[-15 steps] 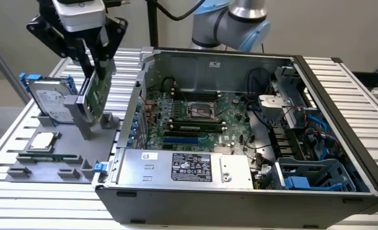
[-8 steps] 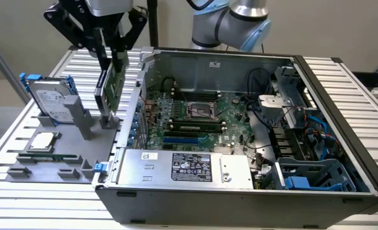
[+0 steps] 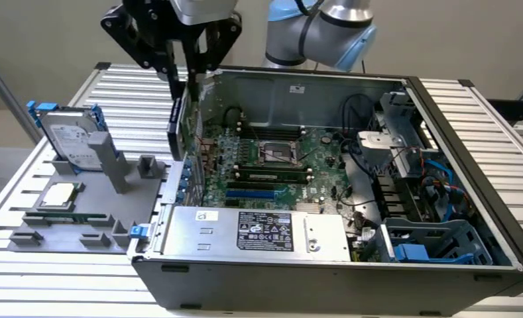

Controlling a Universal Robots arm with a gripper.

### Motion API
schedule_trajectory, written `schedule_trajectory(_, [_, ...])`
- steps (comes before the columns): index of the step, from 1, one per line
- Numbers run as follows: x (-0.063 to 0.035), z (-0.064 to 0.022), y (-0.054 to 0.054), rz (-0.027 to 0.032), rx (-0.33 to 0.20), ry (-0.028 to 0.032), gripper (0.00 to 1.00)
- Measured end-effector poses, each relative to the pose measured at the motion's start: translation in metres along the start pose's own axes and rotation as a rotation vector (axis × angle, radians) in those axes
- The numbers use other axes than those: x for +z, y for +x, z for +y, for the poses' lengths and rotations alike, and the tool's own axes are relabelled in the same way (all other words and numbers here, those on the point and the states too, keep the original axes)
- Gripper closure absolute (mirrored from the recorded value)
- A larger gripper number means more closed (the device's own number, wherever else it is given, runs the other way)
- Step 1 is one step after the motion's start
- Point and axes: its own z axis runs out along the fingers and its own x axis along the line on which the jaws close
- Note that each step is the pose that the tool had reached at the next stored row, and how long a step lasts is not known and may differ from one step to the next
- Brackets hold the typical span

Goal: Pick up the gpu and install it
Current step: 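Pick up the gpu and move the gpu toward the slot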

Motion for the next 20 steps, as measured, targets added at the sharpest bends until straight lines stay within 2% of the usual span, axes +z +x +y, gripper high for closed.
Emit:
schedule_trajectory(7, [0.0063,-0.0009,-0.032,0.0004,0.0,0.0002,1.0])
schedule_trajectory(15, [0.0202,-0.0013,-0.068,0.0004,0.0,0.0019,1.0])
schedule_trajectory(20, [0.0294,0.0016,-0.091,0.0003,0.0,0.0021,1.0])
